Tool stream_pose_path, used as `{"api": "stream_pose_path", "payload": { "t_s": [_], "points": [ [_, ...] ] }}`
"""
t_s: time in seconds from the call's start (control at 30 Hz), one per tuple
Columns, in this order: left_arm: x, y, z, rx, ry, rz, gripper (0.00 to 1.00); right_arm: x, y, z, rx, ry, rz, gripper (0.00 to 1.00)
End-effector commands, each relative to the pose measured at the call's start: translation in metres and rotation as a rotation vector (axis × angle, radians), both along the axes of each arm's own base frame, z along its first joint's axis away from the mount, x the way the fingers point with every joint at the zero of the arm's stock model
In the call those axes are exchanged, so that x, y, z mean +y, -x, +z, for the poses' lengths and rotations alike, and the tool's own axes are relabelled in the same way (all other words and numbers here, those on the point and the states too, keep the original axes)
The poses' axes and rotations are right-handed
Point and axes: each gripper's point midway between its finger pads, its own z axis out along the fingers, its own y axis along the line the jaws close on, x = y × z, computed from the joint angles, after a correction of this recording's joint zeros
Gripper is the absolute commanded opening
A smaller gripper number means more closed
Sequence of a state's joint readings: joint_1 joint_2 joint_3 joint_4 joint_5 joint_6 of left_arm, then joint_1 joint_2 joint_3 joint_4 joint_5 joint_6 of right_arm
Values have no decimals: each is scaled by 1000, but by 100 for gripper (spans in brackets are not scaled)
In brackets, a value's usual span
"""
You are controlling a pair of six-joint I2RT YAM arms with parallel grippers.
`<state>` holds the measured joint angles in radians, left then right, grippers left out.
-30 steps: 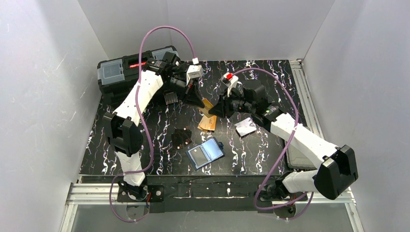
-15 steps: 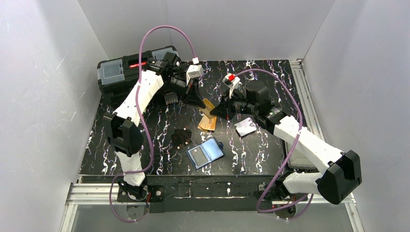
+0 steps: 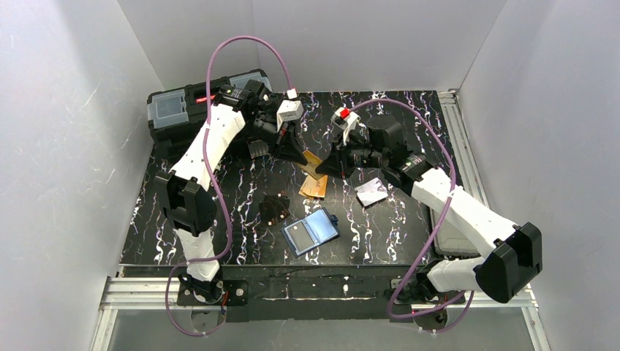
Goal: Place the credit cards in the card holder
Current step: Pick up the credit card from the center of the board, then place the credit card at the center of the board.
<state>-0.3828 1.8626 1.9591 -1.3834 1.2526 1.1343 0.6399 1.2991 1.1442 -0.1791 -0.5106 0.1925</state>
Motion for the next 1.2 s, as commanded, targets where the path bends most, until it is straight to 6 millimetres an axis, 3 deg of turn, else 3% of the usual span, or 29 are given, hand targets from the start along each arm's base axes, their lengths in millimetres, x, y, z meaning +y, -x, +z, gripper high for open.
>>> {"api": "stream_pose_path", "payload": {
  "t_s": [0.0, 0.27, 0.47, 0.7, 0.83, 0.87, 1.0, 1.17],
  "points": [
    [8, 28, 8, 113, -36, -22, 0, -10, -37, 41, -147, -32, -120, 18],
    [9, 33, 12, 117, -38, -45, 0, 4, -19, 52, -128, -71, 27, 31],
    [8, 34, 14, 127, -42, -51, 0, 11, -21, 54, -121, -74, 59, 32],
    [7, 37, 17, 128, -44, -54, 0, 15, -19, 47, -95, -67, 67, 24],
    [6, 38, 23, 114, -37, -54, 3, 14, -18, 32, -59, -19, 44, 6],
    [6, 39, 25, 110, -36, -53, 4, 12, -16, 29, -51, -13, 38, 1],
    [7, 42, 32, 107, -36, -45, 15, 4, -8, 30, -54, -25, 12, 1],
    [12, 53, 43, 86, -25, -41, 43, -5, 3, 42, -84, -52, -6, 1]
  ]
}}
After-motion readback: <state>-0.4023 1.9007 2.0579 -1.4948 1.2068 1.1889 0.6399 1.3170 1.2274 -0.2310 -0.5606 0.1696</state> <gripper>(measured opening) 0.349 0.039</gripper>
